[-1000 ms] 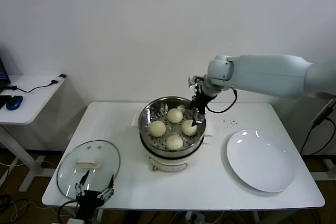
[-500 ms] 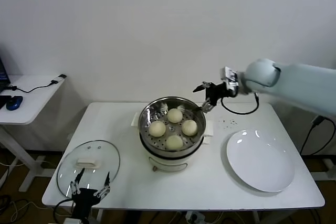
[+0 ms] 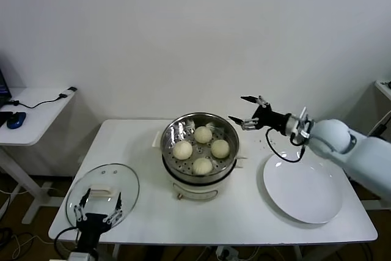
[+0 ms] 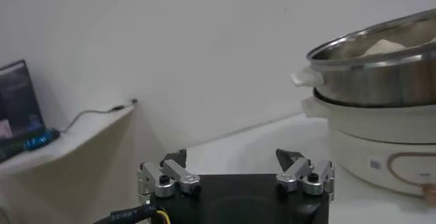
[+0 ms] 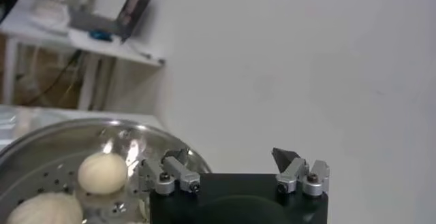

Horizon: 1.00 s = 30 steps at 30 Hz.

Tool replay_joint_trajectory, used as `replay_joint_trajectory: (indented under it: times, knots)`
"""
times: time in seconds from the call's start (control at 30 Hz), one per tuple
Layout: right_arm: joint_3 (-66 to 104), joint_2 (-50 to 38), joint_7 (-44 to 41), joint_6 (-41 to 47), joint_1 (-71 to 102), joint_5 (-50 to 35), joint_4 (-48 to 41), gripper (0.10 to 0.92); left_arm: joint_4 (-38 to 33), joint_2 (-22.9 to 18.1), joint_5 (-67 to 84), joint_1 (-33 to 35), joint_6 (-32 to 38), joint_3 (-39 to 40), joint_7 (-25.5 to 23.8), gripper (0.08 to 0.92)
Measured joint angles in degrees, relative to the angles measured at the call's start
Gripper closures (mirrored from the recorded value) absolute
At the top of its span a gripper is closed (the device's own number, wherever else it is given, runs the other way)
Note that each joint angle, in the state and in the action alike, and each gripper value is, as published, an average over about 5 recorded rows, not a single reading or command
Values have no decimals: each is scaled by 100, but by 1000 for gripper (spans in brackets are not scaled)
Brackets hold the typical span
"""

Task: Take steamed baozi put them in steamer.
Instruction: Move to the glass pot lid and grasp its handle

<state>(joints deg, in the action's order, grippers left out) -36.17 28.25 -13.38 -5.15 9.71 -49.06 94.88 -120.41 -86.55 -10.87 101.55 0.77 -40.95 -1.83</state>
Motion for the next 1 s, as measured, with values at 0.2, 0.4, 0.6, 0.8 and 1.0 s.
replay_joint_trajectory:
  times: [0.2, 0.4, 0.6, 0.8, 1.0]
  knots:
    - [2191, 389, 212, -2, 2169, 416, 276, 203, -74, 48, -854, -85, 54, -134, 75, 177]
    - [3888, 939, 304, -15, 3843, 792, 359, 203, 9, 136, -2736, -233, 201, -220, 236, 177]
    - [5115, 1501, 327, -71, 5089, 1091, 315, 203, 263, 163, -4988, -382, 263, -165, 368, 177]
    - [5908, 1911, 346, -131, 5804, 1288, 237, 203, 727, 178, -6661, -623, 314, -159, 477, 177]
    - [6298, 2194, 337, -179, 6139, 1440, 185, 203, 1271, 131, -7549, -913, 318, -179, 619, 177]
